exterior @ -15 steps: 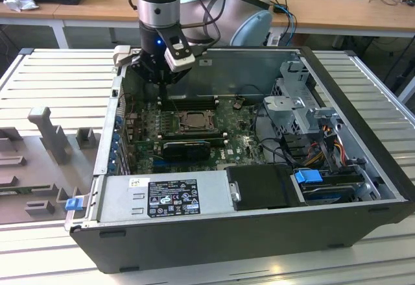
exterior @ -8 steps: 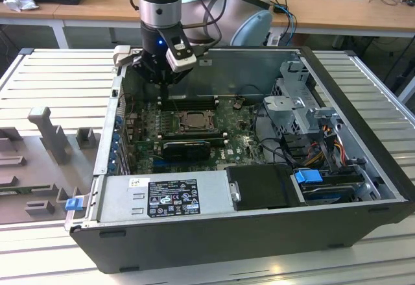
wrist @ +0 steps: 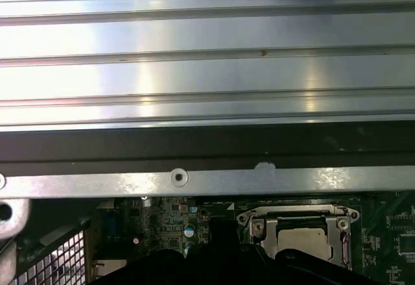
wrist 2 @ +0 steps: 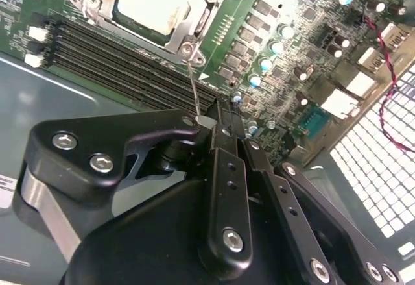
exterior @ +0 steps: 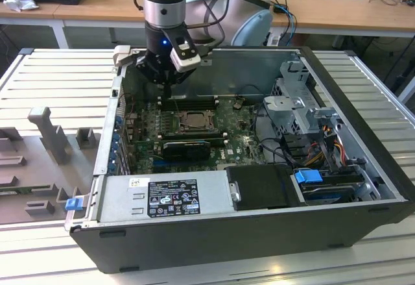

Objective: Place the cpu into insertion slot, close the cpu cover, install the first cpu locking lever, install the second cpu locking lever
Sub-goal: 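Install the first cpu locking lever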

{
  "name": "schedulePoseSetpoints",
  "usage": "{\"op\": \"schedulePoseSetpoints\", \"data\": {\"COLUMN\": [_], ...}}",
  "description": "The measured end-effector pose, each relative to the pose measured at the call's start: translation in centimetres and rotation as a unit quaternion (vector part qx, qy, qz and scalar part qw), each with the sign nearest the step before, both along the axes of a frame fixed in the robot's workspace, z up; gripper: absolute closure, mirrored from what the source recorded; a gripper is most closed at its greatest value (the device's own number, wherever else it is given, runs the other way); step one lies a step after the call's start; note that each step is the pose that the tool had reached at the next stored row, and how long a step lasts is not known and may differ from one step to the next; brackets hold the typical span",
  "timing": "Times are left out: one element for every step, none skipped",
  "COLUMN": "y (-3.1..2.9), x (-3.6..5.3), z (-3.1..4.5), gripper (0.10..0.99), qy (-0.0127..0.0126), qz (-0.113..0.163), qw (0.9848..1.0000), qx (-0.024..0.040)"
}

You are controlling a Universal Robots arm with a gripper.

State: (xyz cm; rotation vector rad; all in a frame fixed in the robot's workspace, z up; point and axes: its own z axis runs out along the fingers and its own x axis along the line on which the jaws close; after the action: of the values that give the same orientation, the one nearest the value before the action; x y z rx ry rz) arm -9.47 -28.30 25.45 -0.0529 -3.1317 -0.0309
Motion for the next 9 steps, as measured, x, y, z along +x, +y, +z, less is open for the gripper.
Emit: {"op": "schedulePoseSetpoints", "data": {"y": [0.0,0.0,0.0,0.0,0.0,0.0,0.0,0.0,0.0], "x": [0.17,0.3,0.51,0.71,0.87,0.98,1.11,1.23,1.34], "z": [0.0,0.0,0.01,0.0,0.0,0.0,0.0,0.0,0.0], "gripper": [0.98,0.98,0.98,0.98,0.98,0.98,0.98,0.98,0.98], "qy": [0.0,0.0,0.0001,0.0001,0.0,0.0,0.0,0.0,0.0], "qz": [0.0,0.0,0.0,0.0,0.0,0.0,0.0,0.0,0.0], "qw": [1.0,1.0,1.0,1.0,1.0,1.0,1.0,1.0,1.0], "qx": [0.0,0.0,-0.0001,0.0,0.0,0.0,0.0,0.0,0.0]}}
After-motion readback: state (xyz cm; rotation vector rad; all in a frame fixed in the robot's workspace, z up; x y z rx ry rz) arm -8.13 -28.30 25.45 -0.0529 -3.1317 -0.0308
